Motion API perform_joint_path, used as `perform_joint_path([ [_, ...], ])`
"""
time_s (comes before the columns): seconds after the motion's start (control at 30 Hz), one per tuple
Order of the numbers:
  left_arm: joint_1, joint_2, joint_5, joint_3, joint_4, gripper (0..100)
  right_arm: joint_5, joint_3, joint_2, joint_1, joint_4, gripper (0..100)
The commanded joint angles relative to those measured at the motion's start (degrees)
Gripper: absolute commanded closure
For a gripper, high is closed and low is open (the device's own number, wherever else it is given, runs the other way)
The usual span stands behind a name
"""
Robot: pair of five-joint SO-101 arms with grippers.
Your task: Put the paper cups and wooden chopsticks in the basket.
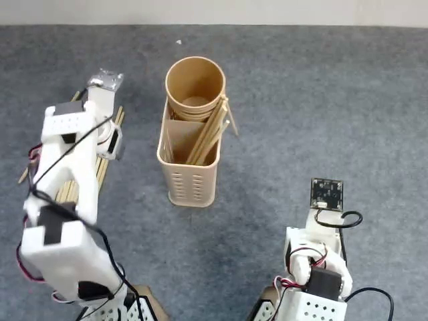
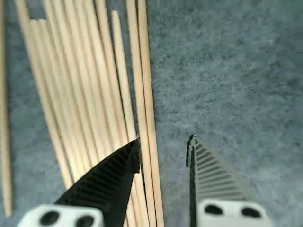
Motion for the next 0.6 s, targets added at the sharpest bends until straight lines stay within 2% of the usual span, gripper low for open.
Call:
perform_joint_path([
  [0.0,-0.75,2.59,-0.62,-4.09,0.09,82,-0.70,7.78,-0.66,0.40,0.22,99.3],
  [0.57,-5.41,17.36,-0.62,-14.46,0.44,82,-0.70,7.78,-0.66,0.40,0.22,99.3],
])
